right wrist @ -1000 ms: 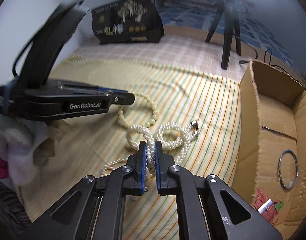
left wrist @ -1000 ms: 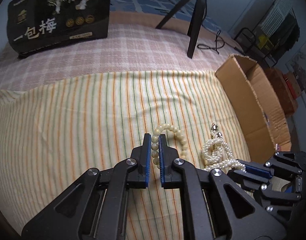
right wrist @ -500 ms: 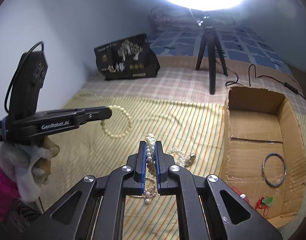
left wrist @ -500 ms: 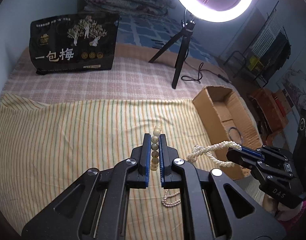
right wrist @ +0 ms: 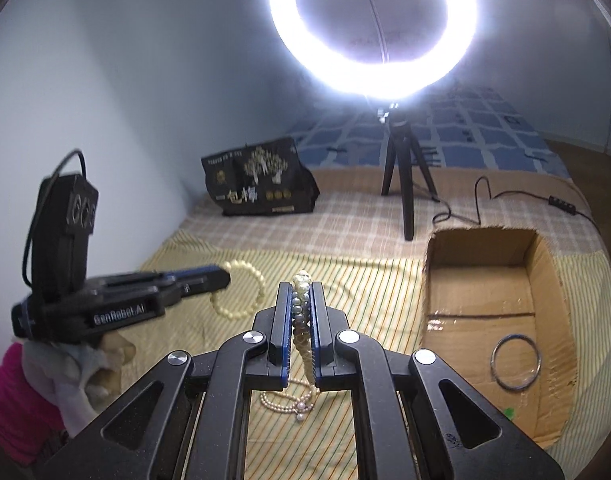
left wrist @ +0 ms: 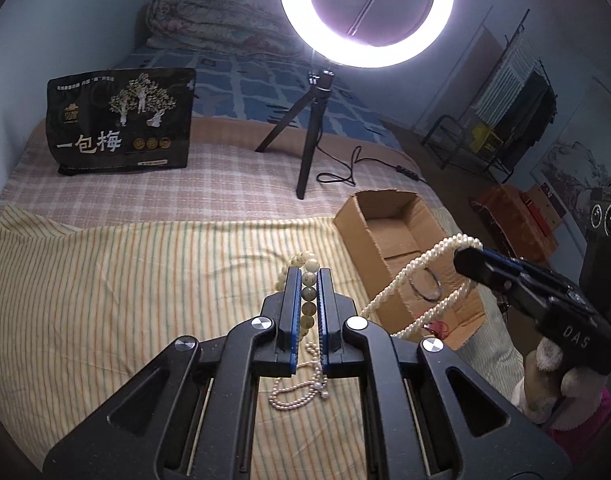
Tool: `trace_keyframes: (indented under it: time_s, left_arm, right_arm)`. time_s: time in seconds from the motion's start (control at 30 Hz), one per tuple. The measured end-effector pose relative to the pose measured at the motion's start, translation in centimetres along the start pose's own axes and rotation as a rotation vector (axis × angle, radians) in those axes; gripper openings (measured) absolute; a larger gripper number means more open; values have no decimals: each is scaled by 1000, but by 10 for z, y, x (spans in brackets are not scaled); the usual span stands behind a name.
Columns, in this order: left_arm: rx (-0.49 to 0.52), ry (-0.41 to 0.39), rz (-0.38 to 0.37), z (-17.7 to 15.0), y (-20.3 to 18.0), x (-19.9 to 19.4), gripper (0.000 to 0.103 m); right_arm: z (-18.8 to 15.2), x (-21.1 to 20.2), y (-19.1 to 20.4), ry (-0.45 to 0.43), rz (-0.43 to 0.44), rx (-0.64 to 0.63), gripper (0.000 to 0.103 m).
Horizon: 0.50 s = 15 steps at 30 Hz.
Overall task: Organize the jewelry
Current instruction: 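Lift the bracelet and pearl necklace and carry both over the cardboard box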
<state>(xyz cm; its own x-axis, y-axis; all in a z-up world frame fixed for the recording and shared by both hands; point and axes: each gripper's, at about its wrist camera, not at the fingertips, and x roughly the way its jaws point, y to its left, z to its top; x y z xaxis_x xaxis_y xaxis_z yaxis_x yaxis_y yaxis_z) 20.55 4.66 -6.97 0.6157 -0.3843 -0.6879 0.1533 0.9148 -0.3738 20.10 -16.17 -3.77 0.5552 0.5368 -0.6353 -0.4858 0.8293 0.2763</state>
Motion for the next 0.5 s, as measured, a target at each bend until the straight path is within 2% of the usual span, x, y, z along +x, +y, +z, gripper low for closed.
trace_keyframes:
  time_s: [0.23,0.5]
  left_arm:
    - [14,-26,-39,4,-23,-9,5]
    - [61,-47,-82,9,-62,-5,5]
  right_arm:
    - [14,-24,-10,-62,-4,-3,6]
    - [32,-52,-41,-139,-65,5,6]
